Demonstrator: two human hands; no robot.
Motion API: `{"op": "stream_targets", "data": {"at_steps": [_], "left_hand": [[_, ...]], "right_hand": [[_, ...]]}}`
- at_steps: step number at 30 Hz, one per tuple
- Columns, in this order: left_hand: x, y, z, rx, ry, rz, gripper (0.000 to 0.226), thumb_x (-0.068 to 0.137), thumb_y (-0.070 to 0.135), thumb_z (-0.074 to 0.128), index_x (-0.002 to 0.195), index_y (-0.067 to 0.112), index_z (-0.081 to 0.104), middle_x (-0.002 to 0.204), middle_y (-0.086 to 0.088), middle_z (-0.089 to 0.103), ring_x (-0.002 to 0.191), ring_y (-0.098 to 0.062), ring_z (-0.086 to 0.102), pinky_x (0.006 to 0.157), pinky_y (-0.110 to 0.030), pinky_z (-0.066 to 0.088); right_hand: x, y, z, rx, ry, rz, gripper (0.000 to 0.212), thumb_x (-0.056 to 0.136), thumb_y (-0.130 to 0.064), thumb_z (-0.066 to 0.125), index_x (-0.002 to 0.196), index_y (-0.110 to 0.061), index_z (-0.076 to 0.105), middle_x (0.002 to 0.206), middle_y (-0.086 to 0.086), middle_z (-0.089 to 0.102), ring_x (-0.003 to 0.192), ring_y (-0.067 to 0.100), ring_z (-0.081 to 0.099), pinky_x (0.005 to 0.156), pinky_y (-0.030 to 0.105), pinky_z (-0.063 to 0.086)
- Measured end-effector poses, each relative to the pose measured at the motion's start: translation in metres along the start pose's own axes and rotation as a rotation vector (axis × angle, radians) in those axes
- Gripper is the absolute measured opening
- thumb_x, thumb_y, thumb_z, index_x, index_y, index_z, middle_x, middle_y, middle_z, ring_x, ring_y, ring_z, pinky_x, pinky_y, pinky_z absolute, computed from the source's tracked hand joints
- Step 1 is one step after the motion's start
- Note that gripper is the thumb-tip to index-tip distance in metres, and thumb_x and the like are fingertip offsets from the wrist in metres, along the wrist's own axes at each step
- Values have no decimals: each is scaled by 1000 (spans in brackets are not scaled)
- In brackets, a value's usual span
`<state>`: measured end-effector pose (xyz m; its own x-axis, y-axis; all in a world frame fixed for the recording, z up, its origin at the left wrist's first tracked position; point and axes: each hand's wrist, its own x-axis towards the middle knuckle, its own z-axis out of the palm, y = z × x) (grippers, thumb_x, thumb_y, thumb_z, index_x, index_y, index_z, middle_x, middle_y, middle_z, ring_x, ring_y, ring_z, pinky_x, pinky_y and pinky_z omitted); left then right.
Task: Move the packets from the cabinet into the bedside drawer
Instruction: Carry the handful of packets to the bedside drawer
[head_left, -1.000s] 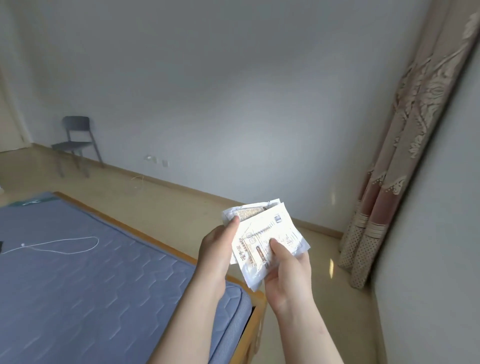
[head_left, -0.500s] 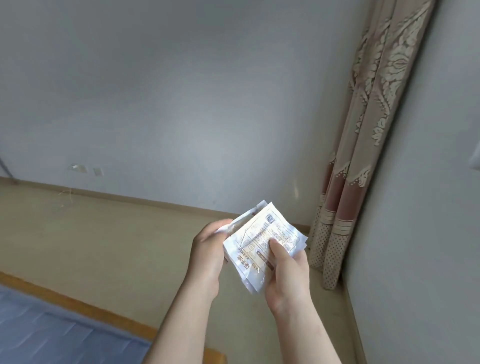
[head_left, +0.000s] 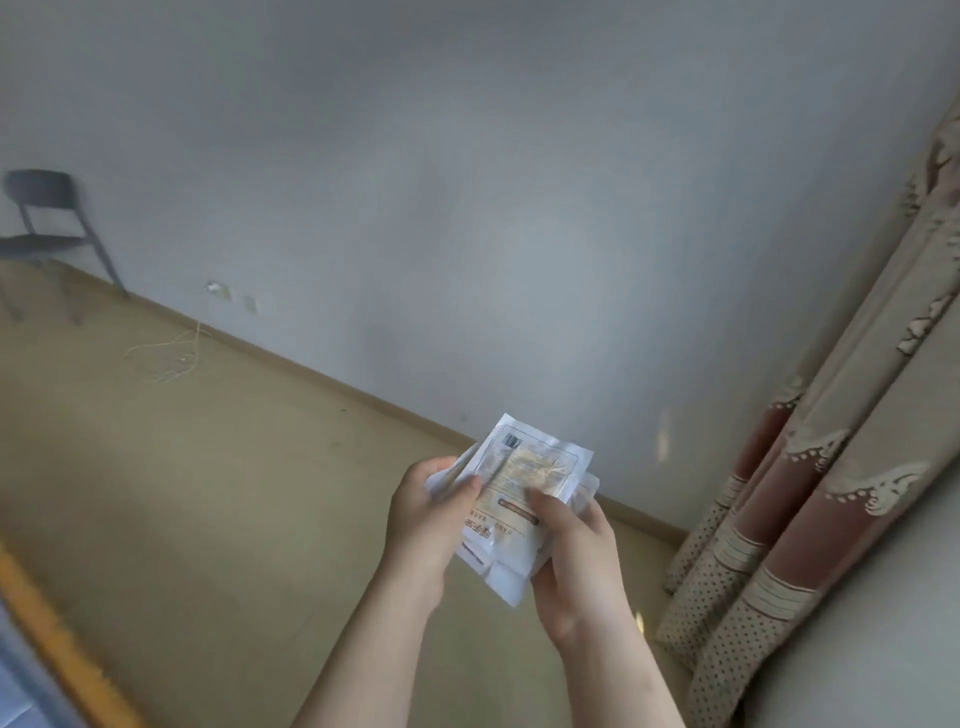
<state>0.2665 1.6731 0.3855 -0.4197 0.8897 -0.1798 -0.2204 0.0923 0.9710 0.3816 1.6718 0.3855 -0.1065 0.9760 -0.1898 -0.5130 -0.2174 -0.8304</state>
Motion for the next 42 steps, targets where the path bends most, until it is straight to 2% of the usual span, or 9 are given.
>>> {"op": "stream_targets", "data": {"at_steps": [4,12,16,21,25,29,31,35,42], "left_hand": [[64,2,7,54,14,14,22,88,14,64,109,20,60,95,3,66,80,-11,64,57,-15,48],[230,24,15,134,23,93,12,87,10,61,97,15,64,104,-1,67,94,-16,66,82,-32,53],[318,59,5,250,91,228,28,91,15,56,107,39,54,110,12,54,98,-13,58,77,-25,49],[401,88,-20,279,85,258,41,94,2,43,95,35,67,80,27,67,76,10,62,71,-15,49],[476,96,-41,177,165,143,25,99,33,42,101,29,67,104,4,69,94,-10,65,80,-28,52],[548,117,-53,123,64,99,48,84,67,42,95,27,67,89,-4,62,75,-19,58,68,-24,44],[587,129,-60,2,40,74,66,70,75,53,106,22,65,96,-12,64,83,-29,60,84,-37,48],[647,143,-85,-449,-8,22,69,70,56,70,120,8,63,127,-24,57,121,-42,51,106,-56,32],[714,143,-189,-774,148,165,42,65,30,58,95,5,73,98,-16,68,83,-30,67,71,-37,56]], "right_hand": [[74,2,16,-14,-1,70,22,94,-7,50,113,-5,61,104,16,71,94,31,68,87,46,54],[237,-1,84,-32,10,68,19,93,-5,50,109,-8,59,95,16,70,84,34,69,72,49,57],[321,1,143,-44,-35,85,19,93,-9,53,112,-8,55,104,18,68,93,37,67,74,53,56],[405,20,209,112,-226,264,47,99,-44,33,109,-9,63,96,13,71,80,28,69,55,34,54],[473,39,251,-12,-368,258,41,102,-29,33,90,-12,69,88,5,70,83,17,65,74,32,50],[547,58,291,-247,-504,162,26,97,-10,46,106,-21,67,97,-3,72,90,11,68,78,27,51],[587,59,317,-341,-486,114,24,96,-15,51,112,-29,63,94,-11,71,86,6,69,72,22,52],[658,90,364,-626,-464,22,21,83,-37,60,99,-50,58,108,-8,64,101,19,63,79,35,55],[710,161,474,-684,-638,117,52,76,-30,75,120,-23,47,105,-4,63,90,14,64,73,31,55]]}}
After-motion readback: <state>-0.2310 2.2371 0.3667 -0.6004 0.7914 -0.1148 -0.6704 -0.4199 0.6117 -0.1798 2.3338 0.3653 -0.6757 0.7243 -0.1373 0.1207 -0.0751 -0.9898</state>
